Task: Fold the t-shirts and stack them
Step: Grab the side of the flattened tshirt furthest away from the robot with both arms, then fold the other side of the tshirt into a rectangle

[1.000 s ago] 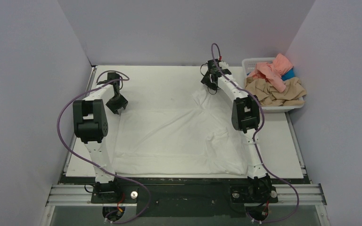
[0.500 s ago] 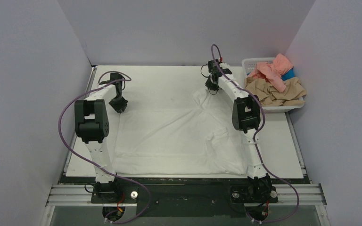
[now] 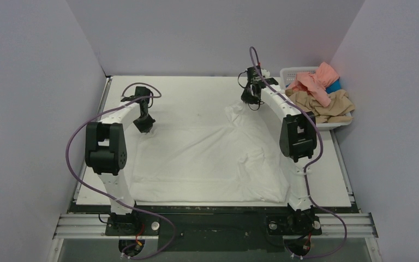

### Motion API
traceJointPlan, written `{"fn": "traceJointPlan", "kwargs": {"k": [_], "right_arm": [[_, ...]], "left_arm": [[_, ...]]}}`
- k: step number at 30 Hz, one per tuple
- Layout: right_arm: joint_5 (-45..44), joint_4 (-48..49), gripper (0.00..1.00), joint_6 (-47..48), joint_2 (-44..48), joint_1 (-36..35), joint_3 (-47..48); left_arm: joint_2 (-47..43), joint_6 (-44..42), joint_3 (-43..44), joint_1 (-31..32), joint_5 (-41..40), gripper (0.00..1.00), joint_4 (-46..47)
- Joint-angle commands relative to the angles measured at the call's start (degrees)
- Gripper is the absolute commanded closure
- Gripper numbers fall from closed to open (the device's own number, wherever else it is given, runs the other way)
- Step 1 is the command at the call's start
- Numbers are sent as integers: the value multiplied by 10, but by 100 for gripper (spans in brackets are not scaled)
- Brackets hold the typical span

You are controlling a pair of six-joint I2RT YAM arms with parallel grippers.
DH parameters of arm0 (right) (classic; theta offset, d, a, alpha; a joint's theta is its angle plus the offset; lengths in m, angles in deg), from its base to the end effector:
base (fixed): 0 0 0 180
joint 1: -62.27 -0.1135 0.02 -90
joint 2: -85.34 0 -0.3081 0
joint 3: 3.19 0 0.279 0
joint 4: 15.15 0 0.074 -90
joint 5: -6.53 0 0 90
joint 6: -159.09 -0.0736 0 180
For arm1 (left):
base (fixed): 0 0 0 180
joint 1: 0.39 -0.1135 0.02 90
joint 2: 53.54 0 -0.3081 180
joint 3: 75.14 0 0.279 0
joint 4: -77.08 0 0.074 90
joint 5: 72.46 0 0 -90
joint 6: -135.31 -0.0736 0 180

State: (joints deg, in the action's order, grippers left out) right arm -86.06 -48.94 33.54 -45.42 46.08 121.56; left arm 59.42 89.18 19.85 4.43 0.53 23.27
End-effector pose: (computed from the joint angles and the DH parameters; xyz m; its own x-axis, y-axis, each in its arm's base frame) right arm 0.5886 0.1674 0.2232 -0.6427 0.4182 -0.6419 0.1579 0.8922 0.4232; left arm 0.4509 -0.0164 0.1740 -0.6749 -0.6082 -0.4180 -0.6637 0.7478 -0.0164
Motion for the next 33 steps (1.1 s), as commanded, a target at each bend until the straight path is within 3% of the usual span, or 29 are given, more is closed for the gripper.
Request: {"fn": "traceJointPlan", "kwargs": {"k": [1, 12, 18, 33], "right_arm": [[12, 23, 100, 24, 119, -5, -95], [79, 60, 100, 44, 321, -11, -365], [93, 41, 100, 77, 446, -22, -482], [6, -111, 100, 156, 655, -88, -571]], "left_arm": [[-93, -16, -54, 1, 10, 100, 39], [-198, -18, -183, 1, 15, 100, 64], [-283, 9, -246, 2, -25, 100, 50], [-402, 95, -324, -7, -99, 100, 0]]}}
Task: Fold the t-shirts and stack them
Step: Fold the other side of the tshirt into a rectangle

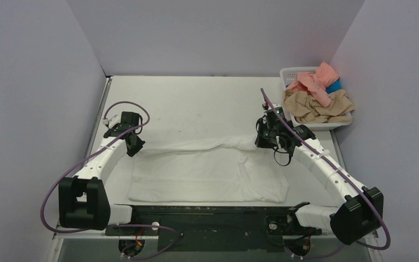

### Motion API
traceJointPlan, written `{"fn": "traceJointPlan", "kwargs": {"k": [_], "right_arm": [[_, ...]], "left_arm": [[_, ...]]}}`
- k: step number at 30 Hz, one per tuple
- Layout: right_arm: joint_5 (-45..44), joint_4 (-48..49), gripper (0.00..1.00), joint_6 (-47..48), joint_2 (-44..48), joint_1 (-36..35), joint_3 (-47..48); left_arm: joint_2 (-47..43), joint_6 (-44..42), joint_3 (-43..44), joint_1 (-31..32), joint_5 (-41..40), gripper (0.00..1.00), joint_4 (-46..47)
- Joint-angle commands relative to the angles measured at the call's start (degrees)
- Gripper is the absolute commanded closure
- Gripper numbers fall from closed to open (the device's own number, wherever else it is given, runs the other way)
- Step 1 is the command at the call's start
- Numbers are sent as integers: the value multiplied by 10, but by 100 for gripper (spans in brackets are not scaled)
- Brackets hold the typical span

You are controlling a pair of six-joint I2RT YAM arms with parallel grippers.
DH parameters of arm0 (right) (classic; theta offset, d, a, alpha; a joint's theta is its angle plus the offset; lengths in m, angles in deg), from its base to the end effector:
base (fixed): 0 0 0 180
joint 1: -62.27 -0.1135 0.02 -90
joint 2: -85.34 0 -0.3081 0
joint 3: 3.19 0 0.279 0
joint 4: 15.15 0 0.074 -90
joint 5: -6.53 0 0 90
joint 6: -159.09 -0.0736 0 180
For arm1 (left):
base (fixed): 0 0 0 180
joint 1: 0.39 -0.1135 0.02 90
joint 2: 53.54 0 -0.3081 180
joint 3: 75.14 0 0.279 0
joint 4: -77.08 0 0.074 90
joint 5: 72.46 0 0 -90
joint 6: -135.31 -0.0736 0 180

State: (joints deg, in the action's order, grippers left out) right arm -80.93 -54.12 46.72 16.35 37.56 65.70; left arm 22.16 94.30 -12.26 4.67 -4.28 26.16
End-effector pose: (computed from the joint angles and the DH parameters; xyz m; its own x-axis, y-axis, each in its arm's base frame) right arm 0.2740 0.1297 0.3076 -0.7003 0.0963 -0.7073 -0.1972 0.9262 0.3213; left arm 0.2802 0.0026 0.2225 -0.5243 -0.6568 -0.5419 -0.7278 0.6760 -0.1151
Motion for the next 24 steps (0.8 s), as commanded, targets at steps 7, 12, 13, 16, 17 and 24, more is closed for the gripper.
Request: {"fn": "traceJointPlan", "kwargs": {"k": [7, 12, 13, 16, 17, 24], "right_arm": [[-98, -96, 100, 35, 70, -3, -23], [-115, -106, 100, 35, 87, -3, -24], [-118, -107, 100, 35, 91, -3, -21], [-117, -116, 100, 41, 94, -3, -9], [-116, -123, 100, 42, 96, -3, -3], [-89, -138, 100, 43, 130, -4, -25]], "left_arm": [[-57, 60, -19, -45, -37, 100, -18], [-61, 50, -23, -45, -22, 100, -16], [-63, 48, -25, -45, -18, 100, -14], [-73, 48, -32, -45, -2, 100, -11], [-75, 50, -35, -45, -3, 100, -14], [-113, 65, -68, -45, -9, 100, -27]]}}
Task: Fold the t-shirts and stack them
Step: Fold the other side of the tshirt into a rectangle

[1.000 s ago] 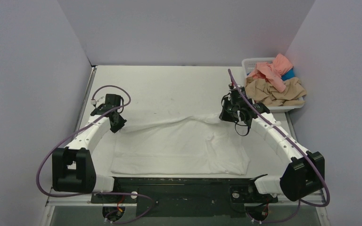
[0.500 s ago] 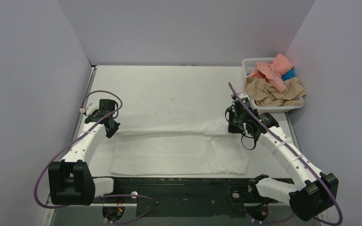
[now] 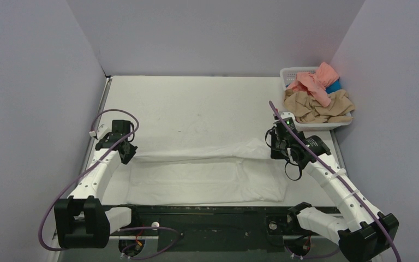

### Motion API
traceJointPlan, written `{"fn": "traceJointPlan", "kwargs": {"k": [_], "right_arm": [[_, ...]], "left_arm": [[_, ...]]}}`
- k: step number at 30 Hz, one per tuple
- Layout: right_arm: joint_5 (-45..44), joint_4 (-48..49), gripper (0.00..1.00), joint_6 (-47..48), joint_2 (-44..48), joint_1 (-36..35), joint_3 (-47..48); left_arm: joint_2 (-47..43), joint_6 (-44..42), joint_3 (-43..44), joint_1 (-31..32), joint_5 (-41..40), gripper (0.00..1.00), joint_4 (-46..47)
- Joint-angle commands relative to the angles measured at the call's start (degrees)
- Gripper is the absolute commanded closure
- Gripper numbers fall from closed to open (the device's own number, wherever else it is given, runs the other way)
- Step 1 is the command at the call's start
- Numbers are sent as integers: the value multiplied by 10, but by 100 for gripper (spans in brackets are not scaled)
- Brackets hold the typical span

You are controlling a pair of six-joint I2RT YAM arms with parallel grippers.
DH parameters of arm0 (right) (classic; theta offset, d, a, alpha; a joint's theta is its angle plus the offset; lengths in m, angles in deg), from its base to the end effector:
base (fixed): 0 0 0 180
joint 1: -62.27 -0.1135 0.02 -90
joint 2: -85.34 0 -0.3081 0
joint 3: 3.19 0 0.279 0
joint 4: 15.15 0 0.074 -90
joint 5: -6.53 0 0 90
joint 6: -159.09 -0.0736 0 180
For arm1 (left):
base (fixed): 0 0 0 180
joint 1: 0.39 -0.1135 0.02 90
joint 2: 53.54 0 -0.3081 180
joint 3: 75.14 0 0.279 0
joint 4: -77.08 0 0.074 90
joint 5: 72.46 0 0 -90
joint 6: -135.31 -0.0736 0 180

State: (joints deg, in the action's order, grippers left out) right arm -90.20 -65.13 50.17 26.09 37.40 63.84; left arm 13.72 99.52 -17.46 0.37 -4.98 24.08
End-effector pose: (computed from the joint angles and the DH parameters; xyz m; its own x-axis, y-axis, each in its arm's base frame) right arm 0.2285 0.0964 0.3172 -0.6864 0.0368 -0.7263 -0.1230 0.9785 0.1657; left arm 0.2418 0.0250 0.2252 -0.3859 -0.7443 -0.5451 -0.8159 0.5511 -0.1747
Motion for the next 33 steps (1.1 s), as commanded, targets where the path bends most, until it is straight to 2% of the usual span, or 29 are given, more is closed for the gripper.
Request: {"fn": "traceJointPlan", "kwargs": {"k": [1, 8, 10, 11, 12, 13, 14, 15, 16, 17, 18, 19, 23, 26, 27, 30, 33], "right_arm": [[8, -30, 100, 7, 34, -3, -11], [28, -21, 100, -50, 61, -5, -97], [35, -15, 99, -96, 66, -5, -137], [44, -15, 99, -138, 67, -6, -151], [49, -20, 95, -158, 70, -8, -179], [59, -23, 92, -194, 73, -11, -206], [69, -37, 84, -210, 80, -12, -217], [77, -47, 82, -231, 84, -13, -232], [75, -74, 70, -240, 95, -14, -235], [62, -87, 62, -250, 101, -14, -233], [54, -112, 47, -252, 113, -14, -228], [40, -123, 43, -250, 125, -14, -211], [22, -136, 28, -235, 151, -15, -149], [46, -87, 18, -255, 151, -15, -129], [73, -42, 16, -264, 145, -15, -133], [137, 63, 12, -341, 125, -23, -172], [104, 120, 10, -392, 96, -44, -225]], "left_arm": [[-32, 15, -20, -1, -6, 100, -8], [-37, 39, -70, -1, -14, 100, -17], [-32, 49, -81, -1, -11, 100, -20], [-26, 54, -83, -1, -17, 96, -25], [-23, 67, -79, -1, -29, 89, -41], [-19, 79, -76, -1, -38, 71, -51], [-18, 84, -66, -2, -51, 61, -70], [-18, 94, -59, -2, -56, 45, -80], [-19, 100, -46, -1, -67, 38, -98], [-25, 105, -31, -2, -68, 28, -111], [-28, 107, -24, -1, -69, 24, -115], [-35, 109, -7, -1, -69, 20, -126], [-53, 79, 33, 2, -53, 16, -117], [-47, 23, 44, 16, 35, 14, -73], [-43, -3, 44, 23, 56, 13, -43], [-6, -36, 44, 89, 123, 12, 4], [38, -66, 43, 167, 142, 11, 37]]}}
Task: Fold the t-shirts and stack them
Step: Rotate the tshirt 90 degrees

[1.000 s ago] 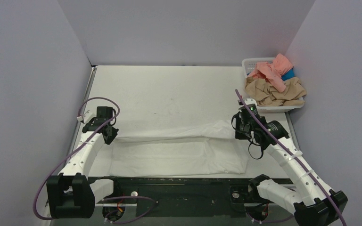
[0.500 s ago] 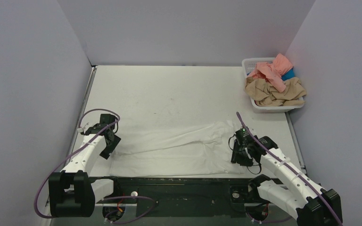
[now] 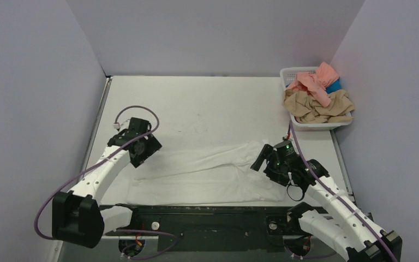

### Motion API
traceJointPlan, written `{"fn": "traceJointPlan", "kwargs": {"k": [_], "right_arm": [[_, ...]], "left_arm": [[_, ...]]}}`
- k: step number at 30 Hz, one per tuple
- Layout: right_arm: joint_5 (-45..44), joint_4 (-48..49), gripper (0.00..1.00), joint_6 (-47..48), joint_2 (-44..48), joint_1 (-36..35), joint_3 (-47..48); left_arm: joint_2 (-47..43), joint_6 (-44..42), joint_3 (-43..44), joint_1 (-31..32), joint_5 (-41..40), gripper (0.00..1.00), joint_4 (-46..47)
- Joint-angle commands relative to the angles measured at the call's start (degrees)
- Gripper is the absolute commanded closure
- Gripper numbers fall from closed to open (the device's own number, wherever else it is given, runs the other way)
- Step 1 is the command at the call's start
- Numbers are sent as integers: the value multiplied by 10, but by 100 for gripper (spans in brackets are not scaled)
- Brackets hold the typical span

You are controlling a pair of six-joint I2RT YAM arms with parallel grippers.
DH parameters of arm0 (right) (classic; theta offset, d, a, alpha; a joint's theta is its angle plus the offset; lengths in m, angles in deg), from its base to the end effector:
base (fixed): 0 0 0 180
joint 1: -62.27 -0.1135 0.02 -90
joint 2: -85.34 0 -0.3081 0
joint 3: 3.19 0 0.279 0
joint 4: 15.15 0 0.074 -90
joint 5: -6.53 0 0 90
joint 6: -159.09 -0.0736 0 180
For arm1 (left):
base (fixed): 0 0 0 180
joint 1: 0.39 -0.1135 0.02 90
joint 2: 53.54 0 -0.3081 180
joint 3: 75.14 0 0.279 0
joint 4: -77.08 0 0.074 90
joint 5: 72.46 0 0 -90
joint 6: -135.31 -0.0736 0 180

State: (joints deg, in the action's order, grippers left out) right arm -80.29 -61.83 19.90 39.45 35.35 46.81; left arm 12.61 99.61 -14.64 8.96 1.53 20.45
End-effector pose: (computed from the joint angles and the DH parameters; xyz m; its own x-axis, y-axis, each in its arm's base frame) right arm 0.1697 0.0908 0.2549 -0.7639 0.4597 -0.4529 0.1373 0.8016 0.5819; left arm 0.2405 -0.0190 0.2397 -0.5337 -0.7032 -0.4697 -0.6921 0.6824 -0.2353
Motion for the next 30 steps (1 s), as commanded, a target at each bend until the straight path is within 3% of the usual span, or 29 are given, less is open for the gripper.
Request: {"fn": "traceJointPlan", "kwargs": {"k": [1, 11, 17, 21, 24, 30], "right_arm": [[-15, 91, 10, -98, -44, -25, -70], [-91, 141, 8, -150, -158, -22, -141], [-78, 257, 8, -112, -294, 72, -101], [-77, 311, 8, -53, -413, 115, 6], [-47, 324, 9, -2, -510, 124, 141], [27, 299, 10, -15, -744, 150, 406]], "left_arm": [[73, -71, 8, 92, 79, 11, 77], [177, -72, -54, 117, 91, 9, 132], [180, -62, -63, 117, 109, 9, 138], [165, -39, -63, 118, 135, 9, 143], [153, -5, -63, 121, 155, 9, 154], [151, 89, -71, 173, 178, 9, 161]]}}
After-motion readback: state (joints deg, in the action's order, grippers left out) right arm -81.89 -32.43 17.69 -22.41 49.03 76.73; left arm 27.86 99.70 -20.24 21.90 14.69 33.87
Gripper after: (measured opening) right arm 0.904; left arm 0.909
